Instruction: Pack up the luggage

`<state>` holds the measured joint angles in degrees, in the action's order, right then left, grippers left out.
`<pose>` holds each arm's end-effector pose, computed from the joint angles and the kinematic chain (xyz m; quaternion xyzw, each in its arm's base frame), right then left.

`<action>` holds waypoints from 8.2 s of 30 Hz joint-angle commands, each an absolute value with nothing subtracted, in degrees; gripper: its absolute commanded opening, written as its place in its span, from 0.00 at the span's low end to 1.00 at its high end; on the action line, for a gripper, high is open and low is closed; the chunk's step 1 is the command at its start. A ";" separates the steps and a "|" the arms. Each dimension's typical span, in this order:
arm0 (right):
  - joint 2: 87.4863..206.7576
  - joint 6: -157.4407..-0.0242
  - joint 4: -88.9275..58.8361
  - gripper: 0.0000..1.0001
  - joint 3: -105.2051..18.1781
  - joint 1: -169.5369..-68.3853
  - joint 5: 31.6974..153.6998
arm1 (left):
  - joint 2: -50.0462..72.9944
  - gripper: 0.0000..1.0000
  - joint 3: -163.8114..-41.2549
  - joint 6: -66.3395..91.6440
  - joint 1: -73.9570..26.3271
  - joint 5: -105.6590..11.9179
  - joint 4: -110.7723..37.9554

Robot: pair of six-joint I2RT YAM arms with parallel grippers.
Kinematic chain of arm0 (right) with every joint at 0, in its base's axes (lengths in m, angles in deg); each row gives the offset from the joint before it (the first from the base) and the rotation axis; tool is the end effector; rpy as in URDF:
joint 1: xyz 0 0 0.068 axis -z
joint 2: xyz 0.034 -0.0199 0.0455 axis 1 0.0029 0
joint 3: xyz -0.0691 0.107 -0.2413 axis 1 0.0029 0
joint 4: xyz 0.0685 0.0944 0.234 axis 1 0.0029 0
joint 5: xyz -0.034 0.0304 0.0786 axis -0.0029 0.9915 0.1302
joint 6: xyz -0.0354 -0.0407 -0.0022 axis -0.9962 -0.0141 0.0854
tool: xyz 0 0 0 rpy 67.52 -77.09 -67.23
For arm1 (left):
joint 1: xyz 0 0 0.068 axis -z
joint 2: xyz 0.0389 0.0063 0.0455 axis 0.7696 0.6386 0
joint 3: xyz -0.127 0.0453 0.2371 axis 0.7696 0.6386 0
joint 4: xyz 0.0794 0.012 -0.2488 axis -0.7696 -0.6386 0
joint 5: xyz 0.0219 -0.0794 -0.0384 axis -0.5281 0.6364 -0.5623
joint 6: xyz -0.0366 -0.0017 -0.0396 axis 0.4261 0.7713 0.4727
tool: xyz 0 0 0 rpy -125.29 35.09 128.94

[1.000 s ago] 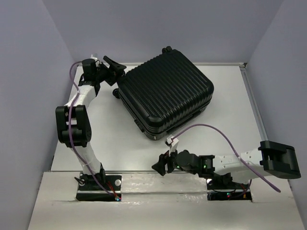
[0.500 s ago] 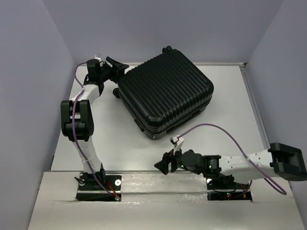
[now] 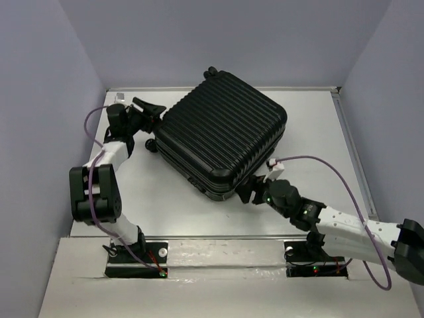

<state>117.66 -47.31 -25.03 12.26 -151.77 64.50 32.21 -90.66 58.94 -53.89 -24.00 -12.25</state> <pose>0.1028 0.1664 0.2016 -0.0707 0.8205 0.3249 0.4650 0.3854 0.0057 0.2637 -0.2269 0.7209 -0.4661 0.4599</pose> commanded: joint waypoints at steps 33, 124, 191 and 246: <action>127.82 -68.50 -43.93 0.63 11.20 -124.02 109.15 | -16.21 0.06 -55.68 44.58 -58.93 -26.48 -25.68; 160.37 -34.40 -110.59 0.93 13.45 -151.70 60.27 | -11.81 0.06 -59.55 74.20 3.05 -55.41 6.24; 139.61 -51.97 0.27 0.11 -29.22 -151.71 62.20 | -12.52 0.38 -45.65 42.12 -6.11 -50.21 -0.55; 137.32 -53.20 -5.71 0.07 -23.87 -151.71 70.03 | -1.71 0.53 -50.93 30.34 1.54 -67.96 -0.72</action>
